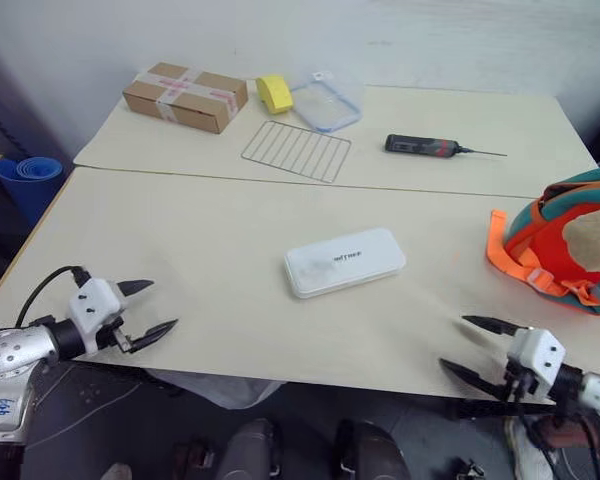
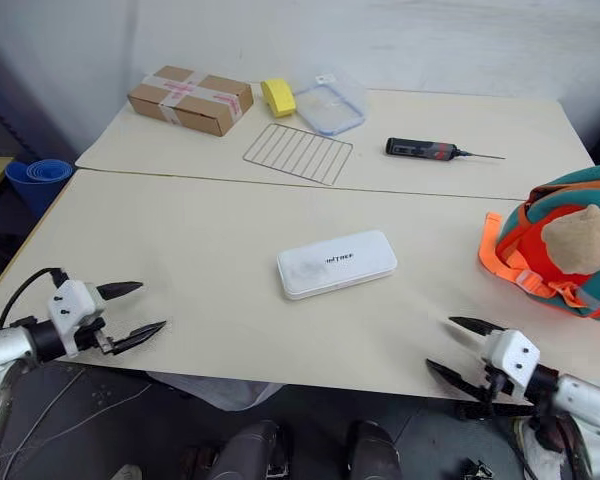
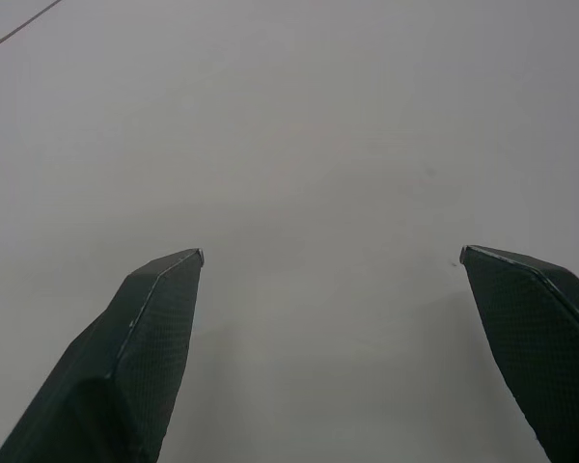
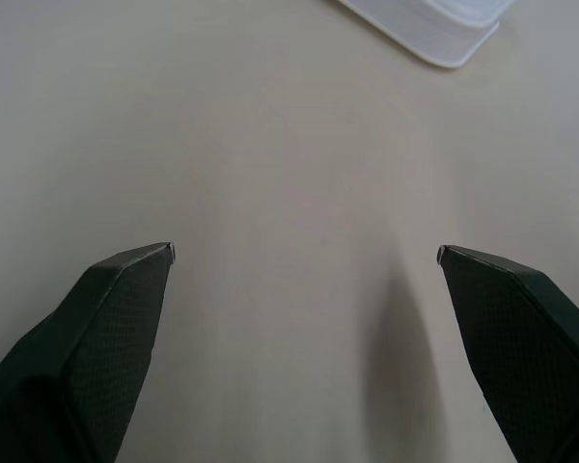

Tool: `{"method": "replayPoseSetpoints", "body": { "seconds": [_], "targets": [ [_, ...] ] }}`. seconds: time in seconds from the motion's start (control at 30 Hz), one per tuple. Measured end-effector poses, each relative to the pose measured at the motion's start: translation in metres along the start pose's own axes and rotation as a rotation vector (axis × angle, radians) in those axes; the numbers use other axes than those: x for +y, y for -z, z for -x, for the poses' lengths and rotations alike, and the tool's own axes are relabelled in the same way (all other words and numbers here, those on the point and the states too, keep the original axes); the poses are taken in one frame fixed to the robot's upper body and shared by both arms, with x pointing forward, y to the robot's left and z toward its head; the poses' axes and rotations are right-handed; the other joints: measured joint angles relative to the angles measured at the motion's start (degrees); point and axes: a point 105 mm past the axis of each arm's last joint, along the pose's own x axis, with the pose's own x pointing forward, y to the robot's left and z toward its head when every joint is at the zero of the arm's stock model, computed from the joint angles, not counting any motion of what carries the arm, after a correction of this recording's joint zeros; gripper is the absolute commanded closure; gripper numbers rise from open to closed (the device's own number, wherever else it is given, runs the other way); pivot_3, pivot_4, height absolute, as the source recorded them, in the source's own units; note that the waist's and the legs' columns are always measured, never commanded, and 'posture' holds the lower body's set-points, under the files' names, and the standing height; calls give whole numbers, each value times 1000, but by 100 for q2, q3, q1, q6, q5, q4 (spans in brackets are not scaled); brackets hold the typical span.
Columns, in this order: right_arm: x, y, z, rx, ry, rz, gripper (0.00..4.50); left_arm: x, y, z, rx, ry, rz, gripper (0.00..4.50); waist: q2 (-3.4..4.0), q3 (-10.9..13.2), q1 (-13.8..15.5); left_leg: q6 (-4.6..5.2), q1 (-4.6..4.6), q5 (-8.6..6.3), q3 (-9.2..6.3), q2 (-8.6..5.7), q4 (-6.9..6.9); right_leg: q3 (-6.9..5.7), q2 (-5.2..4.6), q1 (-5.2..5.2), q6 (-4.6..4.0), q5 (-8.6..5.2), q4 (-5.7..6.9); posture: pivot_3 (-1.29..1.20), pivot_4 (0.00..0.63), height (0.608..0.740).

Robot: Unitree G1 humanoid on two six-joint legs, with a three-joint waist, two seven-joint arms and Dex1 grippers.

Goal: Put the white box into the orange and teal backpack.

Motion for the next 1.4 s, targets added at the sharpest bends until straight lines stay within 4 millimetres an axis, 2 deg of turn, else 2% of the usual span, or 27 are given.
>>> {"method": "replayPoseSetpoints", "body": {
  "seconds": [0.13, 0.23, 0.33, 0.4, 0.47, 0.5, 0.53, 0.57, 0.6, 0.63, 0.7, 0.77, 0.87, 1.03, 1.17, 1.4],
  "targets": [
    [-2, -7, -5, -24, 22, -16, 0, -2, -4, 0, -14, 14, 27, 16, 5, 3, -16, -6, 4, 0, 4, 5, -2, 11, 2, -5, 0, 0, 7, 0, 150, 740],
    [-10, -23, -20, -82, 33, -21, 0, -6, -14, -5, -38, 41, 75, 16, 8, 5, -30, -8, 4, 1, 7, 6, 0, 17, 3, -6, 0, 0, 10, 0, 150, 740],
    [-26, -41, -39, -112, 35, -18, 617, -6, -33, -20, -78, 40, 93, 591, 12, 7, -18, -5, 5, 3, 8, 4, 8, 20, 3, -6, 0, 1, 16, 0, 150, 740],
    [-47, -51, -57, -100, 57, -6, 1244, -1, -50, -38, -96, 5, 97, 1172, 10, 9, -3, 0, 2, 7, 8, 1, 17, 20, 3, -7, 1, 1, 29, 0, 150, 740],
    [-64, -58, -66, -78, 92, 19, 1949, -4, -60, -49, -94, 19, 87, 1808, 11, 9, 1, 23, 2, 20, 9, -3, 12, 20, 4, -7, 1, 1, 45, 0, 150, 740],
    [-77, -55, -72, -38, 115, 32, 2268, -4, -62, -57, -88, 18, 100, 2130, 11, 9, -1, 23, 2, 20, 9, -5, 9, 19, 8, -7, 1, 1, 45, 0, 150, 740],
    [-81, -52, -74, -20, 124, 30, 2342, -5, -64, -60, -87, 20, 106, 2184, 12, 9, -2, 23, 0, 20, 9, -6, 10, 19, 11, -7, 1, 1, 46, 0, 150, 740],
    [-89, -52, -79, 6, 144, 40, 2674, -11, -69, -70, -95, 42, 113, 2547, 12, 10, 1, 25, -13, 23, 8, -6, 8, 22, 47, -18, 2, 2, 42, 0, 150, 740],
    [-97, -40, -83, 64, 159, 33, 2864, -13, -66, -79, -68, 46, 139, 2711, 12, 10, -7, 18, -10, 18, 10, 1, 12, 45, 74, -13, 1, 1, 39, 0, 150, 740],
    [-109, -37, -90, 95, 190, 33, 3092, -17, -74, -96, -84, 56, 154, 2923, 22, 18, -9, 31, -20, 26, 17, -5, 15, 45, 74, -16, 10, 6, 27, 0, 150, 740],
    [-116, -45, -103, 76, 191, 60, 3827, -32, -84, -118, -103, 105, 173, 3587, 21, 18, -15, 31, -16, 26, 18, -4, 26, 52, 75, -7, 16, 9, 26, 0, 150, 740],
    [-114, -52, -115, 44, 165, 77, 4487, -48, -89, -133, -117, 152, 188, 4162, 20, 18, -19, 30, -16, 26, 17, 2, 34, 56, 79, -4, 17, 10, 27, 0, 150, 740],
    [-101, -47, -129, 34, 96, 68, 4497, -59, -90, -149, -102, 186, 202, 4334, 20, 19, -30, 21, -16, 33, 17, 10, 38, 57, 85, -4, 17, 10, 31, 0, 150, 740],
    [-94, -46, -136, 12, 59, 57, 4497, -62, -97, -157, -116, 192, 204, 4334, 20, 19, -67, 21, -16, 36, 17, 12, 44, 60, 84, -4, 17, 10, 36, 0, 150, 740],
    [-87, -47, -130, 5, 22, 49, 4497, -61, -97, -159, -115, 178, 205, 4334, 20, 19, -93, 21, -17, 36, 11, 11, 46, 57, 83, -3, 17, 10, 39, 0, 150, 740],
    [-52, -45, -106, 35, -98, 36, 4497, -61, -88, -155, -84, 183, 192, 4334, 20, 19, -87, 21, -14, 33, 13, 12, 47, 61, 80, -2, 17, 10, 38, 0, 150, 740]
  ]
}}
